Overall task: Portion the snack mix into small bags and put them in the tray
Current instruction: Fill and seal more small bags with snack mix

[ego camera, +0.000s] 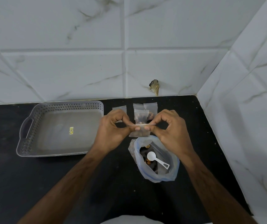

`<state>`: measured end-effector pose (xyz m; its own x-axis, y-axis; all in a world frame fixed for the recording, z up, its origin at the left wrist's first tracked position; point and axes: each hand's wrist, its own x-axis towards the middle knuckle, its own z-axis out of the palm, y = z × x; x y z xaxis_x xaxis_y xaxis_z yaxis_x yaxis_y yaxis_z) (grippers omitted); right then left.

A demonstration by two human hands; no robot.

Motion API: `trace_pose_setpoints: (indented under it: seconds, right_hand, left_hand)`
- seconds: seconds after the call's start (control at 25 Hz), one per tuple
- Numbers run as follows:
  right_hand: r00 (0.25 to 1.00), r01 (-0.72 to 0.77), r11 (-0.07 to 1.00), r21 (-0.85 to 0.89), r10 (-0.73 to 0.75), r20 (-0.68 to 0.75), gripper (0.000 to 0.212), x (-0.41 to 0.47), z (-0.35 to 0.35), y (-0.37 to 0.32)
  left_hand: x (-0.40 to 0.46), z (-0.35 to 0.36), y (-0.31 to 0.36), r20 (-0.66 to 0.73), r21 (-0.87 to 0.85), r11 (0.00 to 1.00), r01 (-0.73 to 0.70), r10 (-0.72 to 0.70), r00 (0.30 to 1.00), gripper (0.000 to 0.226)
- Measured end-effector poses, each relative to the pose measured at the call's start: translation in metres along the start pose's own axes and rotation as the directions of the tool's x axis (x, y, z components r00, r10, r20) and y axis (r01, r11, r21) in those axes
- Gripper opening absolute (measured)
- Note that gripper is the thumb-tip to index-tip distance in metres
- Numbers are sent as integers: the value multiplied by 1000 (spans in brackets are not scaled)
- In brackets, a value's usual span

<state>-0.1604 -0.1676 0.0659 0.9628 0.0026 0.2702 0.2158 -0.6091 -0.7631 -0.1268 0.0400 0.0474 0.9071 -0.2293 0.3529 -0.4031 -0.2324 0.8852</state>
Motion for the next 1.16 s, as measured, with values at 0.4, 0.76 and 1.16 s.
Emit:
trace_pose_setpoints:
  seconds: [0.4, 0.76, 1.16]
  right_hand:
    - [975, -102, 962, 255, 46, 220, 4, 0, 13, 12]
    - [988, -151, 982, 112, 154, -15, 14, 8, 13, 11]
    - [880, -419, 862, 286, 308, 362, 22, 37, 6, 60]
  left_hand:
    - [-3, 2, -15, 74, 81, 997, 1, -7, 997, 13]
    - [6, 16, -16, -30, -93, 978, 187, -191, 981, 33]
    - [24, 36, -29, 100, -342, 839, 423, -415, 904, 6]
